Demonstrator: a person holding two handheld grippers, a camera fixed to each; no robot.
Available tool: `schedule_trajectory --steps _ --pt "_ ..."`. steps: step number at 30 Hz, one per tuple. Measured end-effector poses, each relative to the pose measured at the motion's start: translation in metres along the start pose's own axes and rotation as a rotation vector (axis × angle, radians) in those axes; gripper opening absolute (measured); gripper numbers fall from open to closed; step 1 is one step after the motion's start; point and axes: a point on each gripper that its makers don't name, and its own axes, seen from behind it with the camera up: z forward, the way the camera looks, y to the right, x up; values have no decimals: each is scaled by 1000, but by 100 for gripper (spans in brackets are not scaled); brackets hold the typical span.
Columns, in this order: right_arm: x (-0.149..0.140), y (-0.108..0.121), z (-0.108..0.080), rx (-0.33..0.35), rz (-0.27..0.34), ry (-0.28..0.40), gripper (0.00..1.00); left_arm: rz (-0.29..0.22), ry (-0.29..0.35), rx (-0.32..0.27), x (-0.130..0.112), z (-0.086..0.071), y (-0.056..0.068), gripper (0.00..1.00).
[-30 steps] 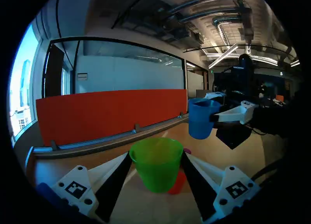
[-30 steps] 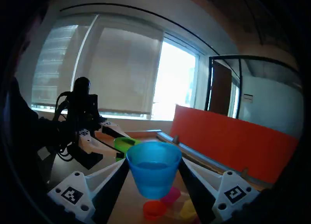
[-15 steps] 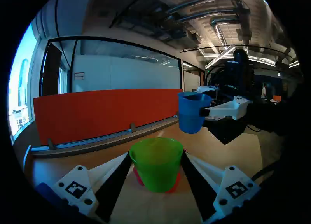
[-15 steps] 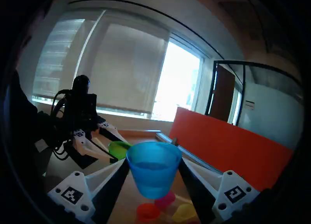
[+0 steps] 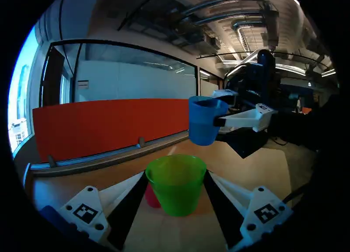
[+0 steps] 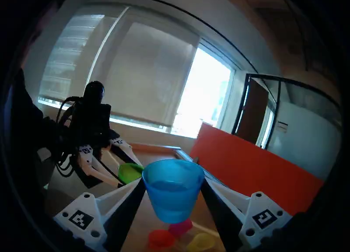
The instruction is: Pour water
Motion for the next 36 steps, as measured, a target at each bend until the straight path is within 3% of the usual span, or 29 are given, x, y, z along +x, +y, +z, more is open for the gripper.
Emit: schedule_trajectory --steps 36 --pt "6 4 0 1 -146 -16 90 33 9 -96 -14 10 37 88"
